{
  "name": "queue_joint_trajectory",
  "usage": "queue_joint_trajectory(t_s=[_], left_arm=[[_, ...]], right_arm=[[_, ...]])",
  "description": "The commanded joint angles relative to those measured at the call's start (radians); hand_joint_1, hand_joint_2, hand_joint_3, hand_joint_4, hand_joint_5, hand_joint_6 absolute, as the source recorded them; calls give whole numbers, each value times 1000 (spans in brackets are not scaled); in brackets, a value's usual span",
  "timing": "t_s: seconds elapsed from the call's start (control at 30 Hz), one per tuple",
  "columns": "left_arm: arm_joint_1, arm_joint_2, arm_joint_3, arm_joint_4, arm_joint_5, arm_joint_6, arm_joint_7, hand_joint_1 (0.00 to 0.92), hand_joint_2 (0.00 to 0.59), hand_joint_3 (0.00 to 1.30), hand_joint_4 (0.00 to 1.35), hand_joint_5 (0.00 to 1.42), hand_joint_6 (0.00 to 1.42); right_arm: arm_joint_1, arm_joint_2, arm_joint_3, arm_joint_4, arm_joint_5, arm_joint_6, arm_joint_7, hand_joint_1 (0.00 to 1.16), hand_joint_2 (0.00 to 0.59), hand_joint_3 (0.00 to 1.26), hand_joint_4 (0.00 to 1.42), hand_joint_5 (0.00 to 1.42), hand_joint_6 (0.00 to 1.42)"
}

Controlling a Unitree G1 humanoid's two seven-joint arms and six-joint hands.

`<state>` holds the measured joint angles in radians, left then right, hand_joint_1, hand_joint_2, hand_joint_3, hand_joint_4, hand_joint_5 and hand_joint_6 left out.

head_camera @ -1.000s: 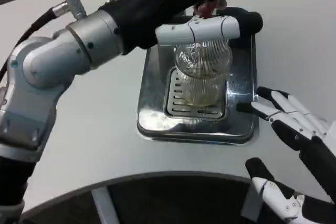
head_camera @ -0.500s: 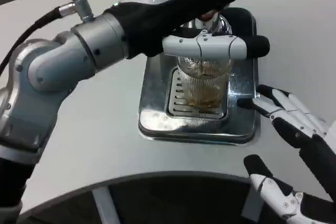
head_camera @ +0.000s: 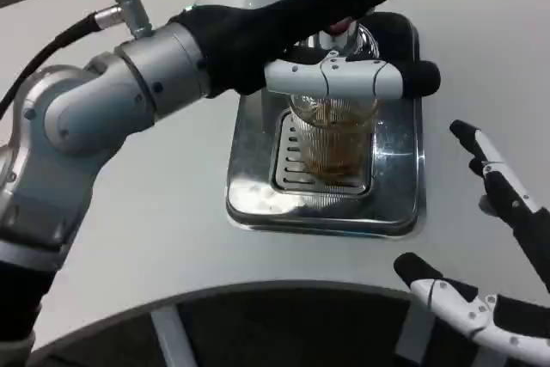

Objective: Grasp the cup under the faucet to collect the drink, then remove the cup.

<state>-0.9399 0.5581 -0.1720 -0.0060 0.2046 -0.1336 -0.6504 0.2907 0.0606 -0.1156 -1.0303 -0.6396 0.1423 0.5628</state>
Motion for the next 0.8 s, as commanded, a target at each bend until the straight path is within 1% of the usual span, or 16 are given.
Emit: queue_joint_trajectory(t_s=[0.03,0.13,0.2,0.37,0.4,0.53,0.8], left_arm=[[22,2,-17,-15,0,-32,-20,0,96,87,0,13,156],[18,2,-17,-13,0,-31,-20,0,95,87,0,13,156],[17,2,-17,-12,1,-31,-20,0,95,87,0,13,156],[15,4,-15,-10,2,-35,-20,0,95,87,0,13,156],[15,4,-14,-9,1,-35,-20,0,95,87,0,13,156],[13,5,-10,-3,-2,-35,-19,0,95,87,0,13,156],[7,-1,-4,10,-9,-35,-17,0,95,87,0,13,157]], right_arm=[[-39,8,69,29,-38,57,-77,651,279,0,0,33,148],[-76,6,106,62,-58,97,-113,656,277,0,0,29,145],[-110,6,131,101,-69,118,-144,658,276,0,0,29,145],[-155,1,176,164,-81,143,-208,660,275,0,0,28,140],[-163,2,185,180,-83,146,-222,658,267,0,0,28,133],[-185,-3,211,227,-80,153,-268,659,268,0,0,28,130],[-231,-10,242,305,-66,169,-337,663,273,0,0,28,129]])
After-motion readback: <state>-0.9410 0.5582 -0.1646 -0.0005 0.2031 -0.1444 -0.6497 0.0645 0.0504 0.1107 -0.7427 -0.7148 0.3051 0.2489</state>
